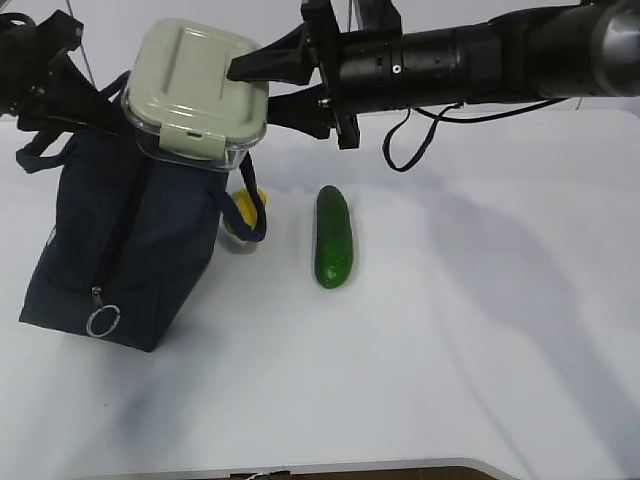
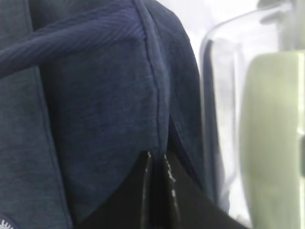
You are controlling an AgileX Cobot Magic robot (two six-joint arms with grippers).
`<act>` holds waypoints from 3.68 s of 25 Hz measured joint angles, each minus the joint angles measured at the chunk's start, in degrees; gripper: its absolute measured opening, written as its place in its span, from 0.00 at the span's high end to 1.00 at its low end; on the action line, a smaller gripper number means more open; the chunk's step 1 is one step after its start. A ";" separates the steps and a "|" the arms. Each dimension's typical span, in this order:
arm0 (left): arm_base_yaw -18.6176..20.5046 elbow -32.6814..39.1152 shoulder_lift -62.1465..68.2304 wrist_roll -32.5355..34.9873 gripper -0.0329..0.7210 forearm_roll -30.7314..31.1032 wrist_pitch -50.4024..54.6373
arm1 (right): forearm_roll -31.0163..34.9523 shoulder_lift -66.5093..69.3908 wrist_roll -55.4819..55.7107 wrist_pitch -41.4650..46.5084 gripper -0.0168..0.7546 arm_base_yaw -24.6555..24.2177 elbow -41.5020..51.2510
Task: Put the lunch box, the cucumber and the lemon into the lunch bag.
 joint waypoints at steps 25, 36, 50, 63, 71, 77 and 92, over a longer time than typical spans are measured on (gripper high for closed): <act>0.00 0.00 0.00 -0.08 0.97 -0.25 0.70 | -8.17 6.81 -2.39 -5.57 0.48 3.40 -1.34; 0.00 0.00 0.00 -0.08 0.97 -1.97 4.06 | -9.02 7.55 -3.25 -10.20 0.48 7.58 -5.56; 0.00 0.00 0.00 1.02 0.97 -6.46 5.54 | -9.17 7.64 -7.22 -14.63 0.48 12.21 -6.60; 0.00 0.00 0.00 1.99 0.97 -8.35 7.27 | -8.57 7.65 -8.87 -11.80 0.48 12.86 -6.60; 0.00 0.00 0.00 2.75 0.97 -9.85 7.91 | -4.20 7.76 -11.09 -9.44 0.48 13.08 -6.60; 0.00 0.00 0.00 3.12 0.97 -9.85 8.50 | -3.94 9.07 -12.61 -9.58 0.48 13.08 -6.60; 0.00 0.00 0.00 2.92 0.97 -0.46 9.68 | -4.62 10.96 -12.83 -9.82 0.43 13.32 -6.60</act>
